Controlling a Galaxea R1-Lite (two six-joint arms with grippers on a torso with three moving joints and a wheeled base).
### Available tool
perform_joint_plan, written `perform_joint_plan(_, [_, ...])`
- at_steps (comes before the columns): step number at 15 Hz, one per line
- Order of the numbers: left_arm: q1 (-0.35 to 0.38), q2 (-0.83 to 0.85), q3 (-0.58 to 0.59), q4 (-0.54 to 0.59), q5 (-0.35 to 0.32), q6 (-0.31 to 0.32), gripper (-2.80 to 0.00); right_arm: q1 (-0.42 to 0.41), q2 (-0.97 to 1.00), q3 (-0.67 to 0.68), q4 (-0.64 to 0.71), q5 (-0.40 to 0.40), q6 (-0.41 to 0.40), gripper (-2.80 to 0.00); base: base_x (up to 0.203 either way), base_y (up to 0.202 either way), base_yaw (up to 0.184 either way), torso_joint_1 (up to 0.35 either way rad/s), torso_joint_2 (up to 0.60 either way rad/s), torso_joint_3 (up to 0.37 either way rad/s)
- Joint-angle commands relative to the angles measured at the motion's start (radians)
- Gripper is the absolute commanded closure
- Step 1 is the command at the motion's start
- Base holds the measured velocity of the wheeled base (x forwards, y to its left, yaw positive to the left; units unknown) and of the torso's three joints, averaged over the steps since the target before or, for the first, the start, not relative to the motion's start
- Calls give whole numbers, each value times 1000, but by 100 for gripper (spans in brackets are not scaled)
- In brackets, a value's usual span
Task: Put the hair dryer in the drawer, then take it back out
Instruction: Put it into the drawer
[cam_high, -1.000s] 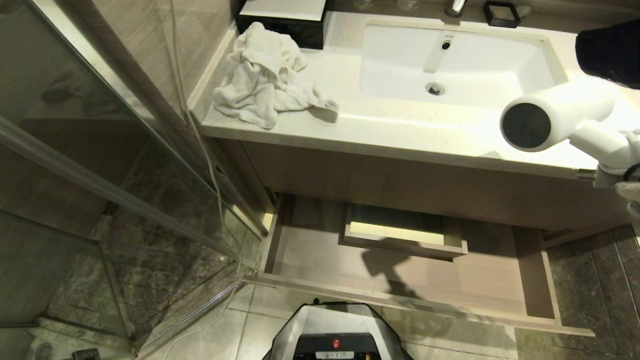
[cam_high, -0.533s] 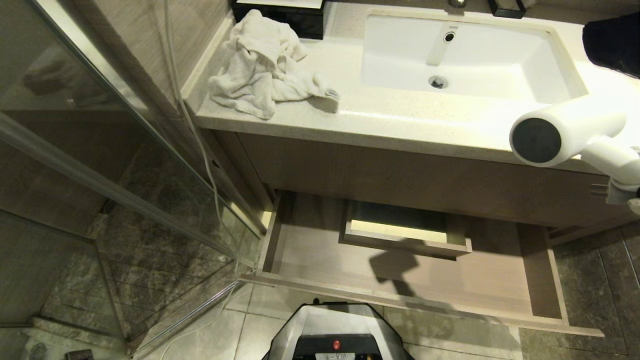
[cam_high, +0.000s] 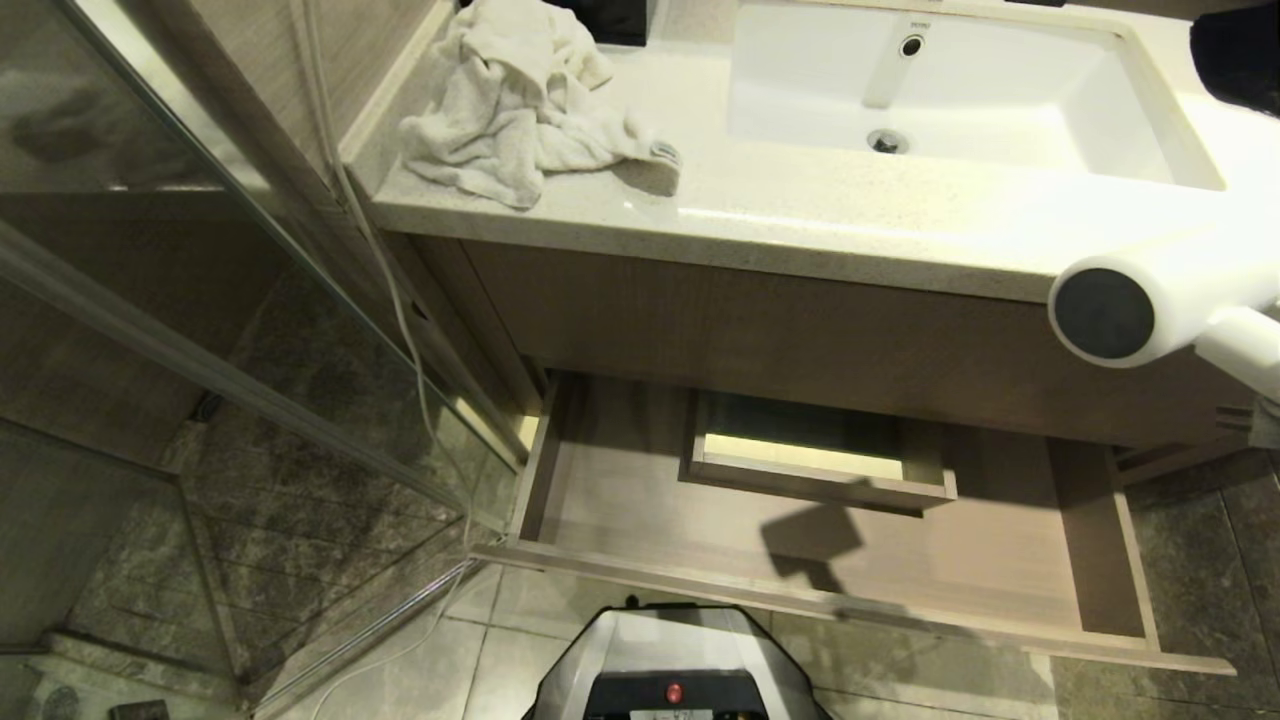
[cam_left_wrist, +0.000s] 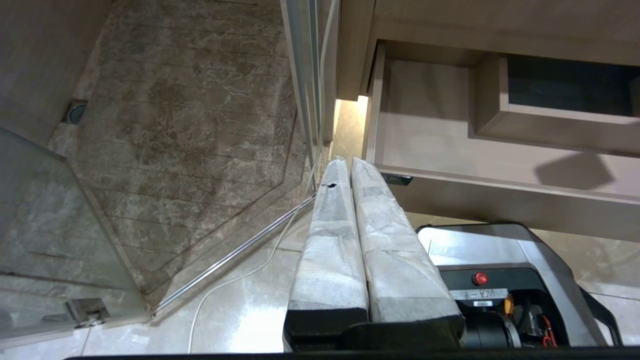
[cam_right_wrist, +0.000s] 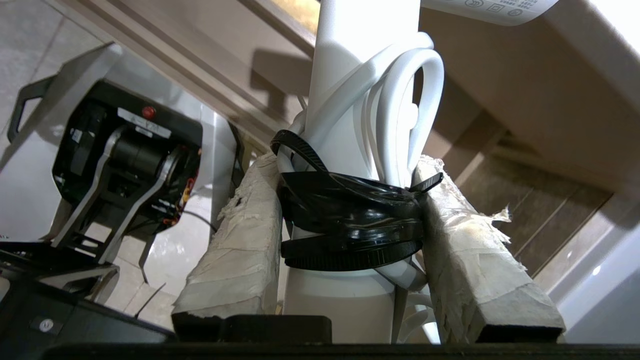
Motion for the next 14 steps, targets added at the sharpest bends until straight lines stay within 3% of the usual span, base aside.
perform_joint_plan(1, [0, 0, -1, 0, 0, 0, 0, -26, -27, 9, 25, 1, -4, 0, 0, 0, 0, -203, 345, 135])
perform_joint_plan(7, [0, -1, 0, 1, 0, 0, 0, -62, -50, 10, 127, 0, -5, 0, 0, 0, 0, -235, 394, 158])
perform_joint_plan(14, [0, 0, 0, 0, 0, 0, 0, -84, -62, 21, 167, 0, -5, 0, 0, 0, 0, -346, 537, 186])
